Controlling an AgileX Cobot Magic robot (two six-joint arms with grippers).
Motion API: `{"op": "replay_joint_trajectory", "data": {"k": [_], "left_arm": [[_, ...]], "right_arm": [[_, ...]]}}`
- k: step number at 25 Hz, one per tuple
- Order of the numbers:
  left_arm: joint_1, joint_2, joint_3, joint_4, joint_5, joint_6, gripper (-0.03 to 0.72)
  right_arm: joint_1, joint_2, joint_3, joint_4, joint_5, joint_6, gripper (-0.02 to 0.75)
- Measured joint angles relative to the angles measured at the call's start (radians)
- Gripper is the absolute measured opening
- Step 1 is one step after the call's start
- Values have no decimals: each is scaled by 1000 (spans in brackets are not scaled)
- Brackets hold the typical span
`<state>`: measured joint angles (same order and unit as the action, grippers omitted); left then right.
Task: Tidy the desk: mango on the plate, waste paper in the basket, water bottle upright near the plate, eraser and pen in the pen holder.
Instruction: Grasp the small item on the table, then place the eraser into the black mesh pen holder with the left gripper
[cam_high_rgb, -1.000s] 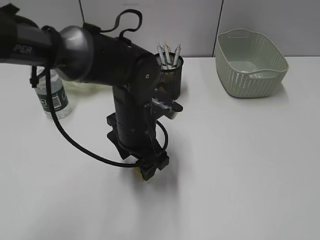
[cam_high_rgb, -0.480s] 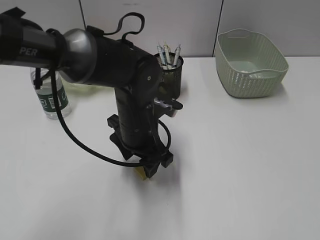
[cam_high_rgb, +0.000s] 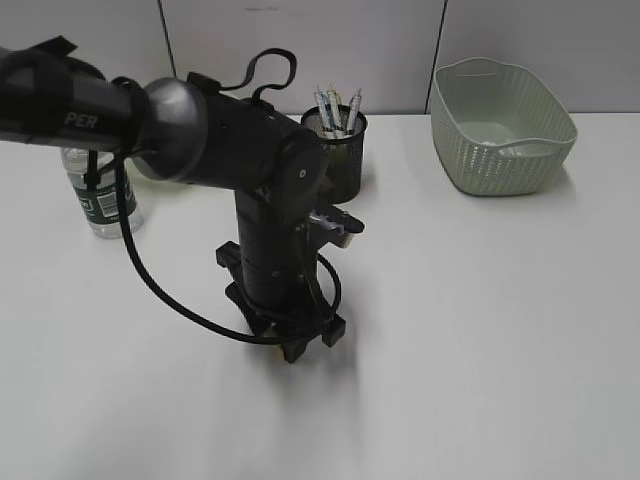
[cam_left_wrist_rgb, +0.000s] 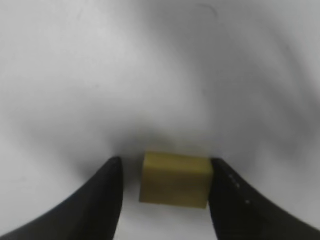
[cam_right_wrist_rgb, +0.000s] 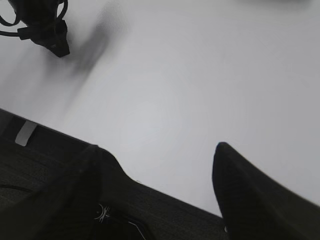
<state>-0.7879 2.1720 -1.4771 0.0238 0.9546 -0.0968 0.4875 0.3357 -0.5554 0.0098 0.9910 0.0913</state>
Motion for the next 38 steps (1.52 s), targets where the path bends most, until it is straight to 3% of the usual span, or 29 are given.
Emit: {"op": "replay_joint_trajectory", "data": {"k": [3, 13, 19, 24, 28, 32, 38], "left_arm": [[0, 2, 0, 0, 7, 0, 297], [0, -6, -14, 8, 43, 0, 298], [6, -52, -193, 98, 99, 0, 298], [64, -58, -403, 116, 43, 0, 298], [140, -58, -499, 65, -84, 0, 298], [204, -41, -508, -24, -220, 0, 298], [230, 17, -508, -133, -342, 0, 298]], "right_arm": [[0, 0, 0, 0, 0, 0, 534], [0, 0, 0, 0, -2, 0, 531], [0, 0, 0, 0, -4, 0, 531], [0, 0, 0, -1, -4, 0, 531], [0, 0, 0, -1, -4, 0, 531], [0, 0, 0, -1, -4, 0, 531], [0, 0, 2, -1, -4, 0, 531]]}}
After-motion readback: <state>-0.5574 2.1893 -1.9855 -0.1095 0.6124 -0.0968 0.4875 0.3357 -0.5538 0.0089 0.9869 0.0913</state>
